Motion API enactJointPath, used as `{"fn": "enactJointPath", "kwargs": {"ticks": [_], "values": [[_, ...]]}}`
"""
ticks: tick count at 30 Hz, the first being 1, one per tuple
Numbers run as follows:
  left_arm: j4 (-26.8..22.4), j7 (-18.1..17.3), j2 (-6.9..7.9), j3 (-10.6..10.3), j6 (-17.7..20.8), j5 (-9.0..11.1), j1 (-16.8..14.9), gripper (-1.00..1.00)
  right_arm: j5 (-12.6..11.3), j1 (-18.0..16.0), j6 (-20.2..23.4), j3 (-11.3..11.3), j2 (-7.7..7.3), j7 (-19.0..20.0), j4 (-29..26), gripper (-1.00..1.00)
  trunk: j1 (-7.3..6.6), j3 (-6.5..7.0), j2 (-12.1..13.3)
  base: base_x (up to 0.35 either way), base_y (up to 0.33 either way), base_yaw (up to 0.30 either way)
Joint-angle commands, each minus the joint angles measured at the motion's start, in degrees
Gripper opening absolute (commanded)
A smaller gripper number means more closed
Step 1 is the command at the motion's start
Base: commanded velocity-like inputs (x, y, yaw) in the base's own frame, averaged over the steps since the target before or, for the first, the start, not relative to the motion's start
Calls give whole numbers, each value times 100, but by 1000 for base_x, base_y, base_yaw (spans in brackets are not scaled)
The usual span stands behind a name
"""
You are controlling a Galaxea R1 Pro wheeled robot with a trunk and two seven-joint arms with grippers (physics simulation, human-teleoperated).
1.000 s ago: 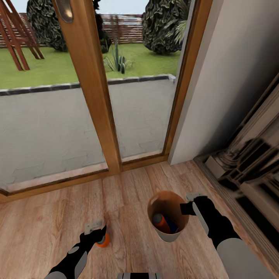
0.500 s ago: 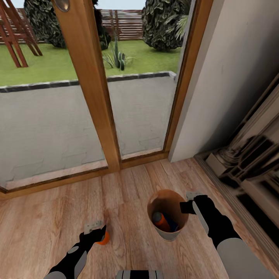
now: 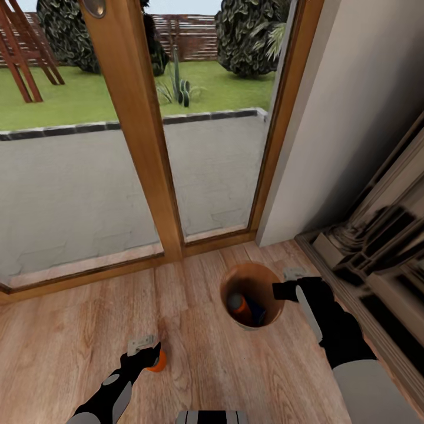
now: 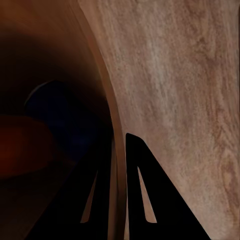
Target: Put the three can of soda from the living room inside the tash can in the kitchen.
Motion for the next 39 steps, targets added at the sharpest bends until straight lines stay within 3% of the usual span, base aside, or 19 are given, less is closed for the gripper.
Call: {"fn": "enactJointPath", "kwargs": {"ticks": [1, 7, 12, 39], "values": [[2, 0, 0, 0, 0, 0, 0, 100, -87, -3, 2, 0, 1, 35, -60, -100, -1, 1, 0, 0, 0, 0], [6, 0, 0, 0, -128, 0, 0, 100, -88, -3, 15, 14, 1, 42, -183, -100, -1, -4, 0, 0, 0, 0], [7, 0, 0, 0, -175, -2, 0, 100, -88, -3, 16, 22, 5, 41, -194, -100, 109, -115, -201, 0, 0, 0], [16, 0, 0, 6, -198, -1, 0, 100, -88, -3, 16, 26, 10, 42, -198, -100, 109, -355, -201, 0, 0, 0]]}}
